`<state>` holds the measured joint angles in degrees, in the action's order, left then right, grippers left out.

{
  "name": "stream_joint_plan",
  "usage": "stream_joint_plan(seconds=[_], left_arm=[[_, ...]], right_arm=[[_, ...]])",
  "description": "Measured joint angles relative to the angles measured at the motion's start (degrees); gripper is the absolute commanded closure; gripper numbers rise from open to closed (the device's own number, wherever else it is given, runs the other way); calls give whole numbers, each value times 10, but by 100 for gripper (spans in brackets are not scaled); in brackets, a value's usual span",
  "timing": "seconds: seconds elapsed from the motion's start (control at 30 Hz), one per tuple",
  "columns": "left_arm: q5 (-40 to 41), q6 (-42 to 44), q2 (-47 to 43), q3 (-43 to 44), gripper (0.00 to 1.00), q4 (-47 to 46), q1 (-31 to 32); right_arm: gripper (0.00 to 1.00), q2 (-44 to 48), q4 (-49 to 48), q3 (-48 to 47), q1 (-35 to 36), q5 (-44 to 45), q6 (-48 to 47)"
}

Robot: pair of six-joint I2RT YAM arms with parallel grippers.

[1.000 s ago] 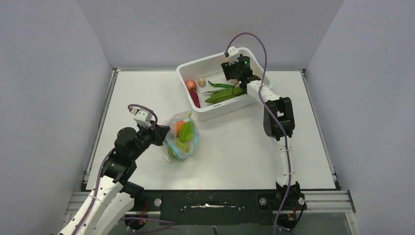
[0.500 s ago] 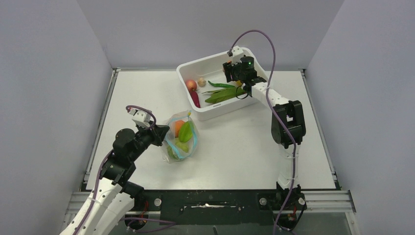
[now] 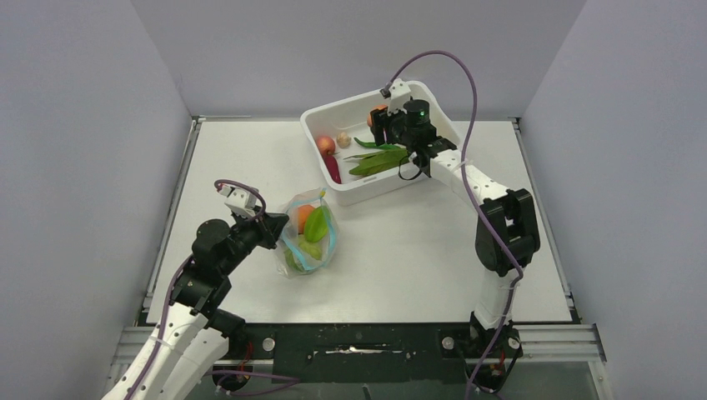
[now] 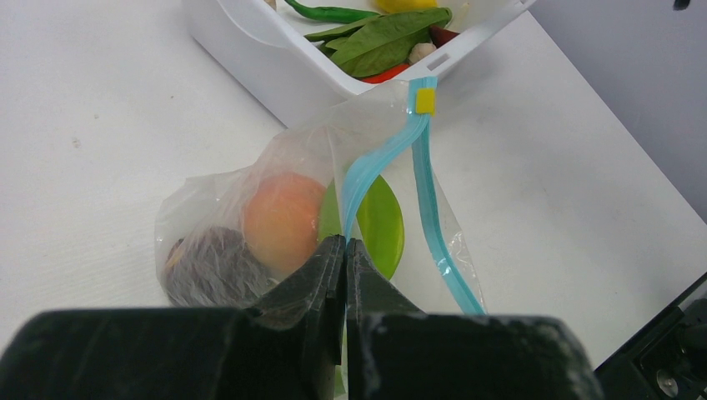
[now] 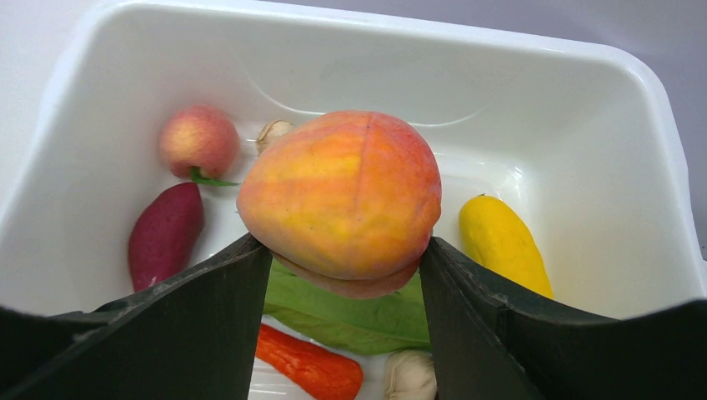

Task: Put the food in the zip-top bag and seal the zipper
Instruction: Pick up the fake fruit from the bin.

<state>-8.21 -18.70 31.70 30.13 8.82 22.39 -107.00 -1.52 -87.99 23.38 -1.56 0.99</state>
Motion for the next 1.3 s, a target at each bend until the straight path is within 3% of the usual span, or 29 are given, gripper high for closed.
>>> stream_joint_plan(seconds=[0.43, 0.9, 1.3], left_arm=[[0, -18, 0, 0, 100, 0, 0], [0, -63, 25, 17, 100, -6, 0], [-9, -89, 68, 58, 100, -18, 0]], right_arm=[[71, 158, 51, 102, 41, 0, 56], [69, 326, 64, 247, 98, -93, 127], [68, 377, 33, 310, 183, -152, 196]])
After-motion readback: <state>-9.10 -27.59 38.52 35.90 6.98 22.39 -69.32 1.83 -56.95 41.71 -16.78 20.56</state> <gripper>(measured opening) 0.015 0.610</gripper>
